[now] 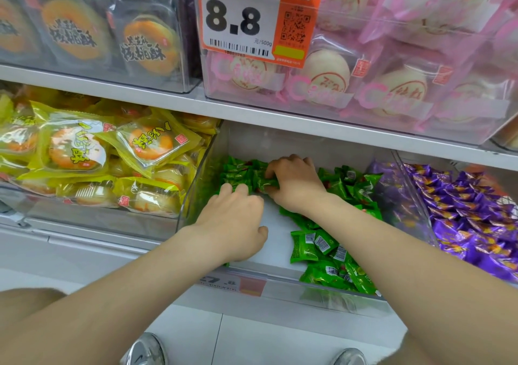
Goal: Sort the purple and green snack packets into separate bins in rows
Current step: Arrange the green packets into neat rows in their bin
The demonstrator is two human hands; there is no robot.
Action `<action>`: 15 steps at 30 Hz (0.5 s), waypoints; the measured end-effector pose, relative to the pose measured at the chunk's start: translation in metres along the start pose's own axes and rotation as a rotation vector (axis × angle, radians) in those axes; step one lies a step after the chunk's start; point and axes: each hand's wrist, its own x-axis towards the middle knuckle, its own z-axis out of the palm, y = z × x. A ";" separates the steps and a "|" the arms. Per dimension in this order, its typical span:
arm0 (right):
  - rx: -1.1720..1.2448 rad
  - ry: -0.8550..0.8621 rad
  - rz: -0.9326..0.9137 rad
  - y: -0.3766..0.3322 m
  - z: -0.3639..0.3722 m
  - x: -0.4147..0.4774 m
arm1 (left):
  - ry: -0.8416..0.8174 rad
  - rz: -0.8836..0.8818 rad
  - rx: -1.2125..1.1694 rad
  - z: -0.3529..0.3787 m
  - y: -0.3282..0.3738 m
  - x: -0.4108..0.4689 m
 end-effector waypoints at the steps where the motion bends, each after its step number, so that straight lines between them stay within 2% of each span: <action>1: 0.008 0.003 -0.002 0.000 0.000 0.000 | 0.004 0.001 -0.001 0.000 0.000 0.000; 8: -0.101 -0.047 -0.026 0.000 -0.003 0.003 | 0.043 0.008 -0.008 0.002 -0.002 0.003; 15: 0.019 -0.098 0.022 0.000 -0.013 0.001 | 0.054 0.042 0.024 0.006 -0.003 0.006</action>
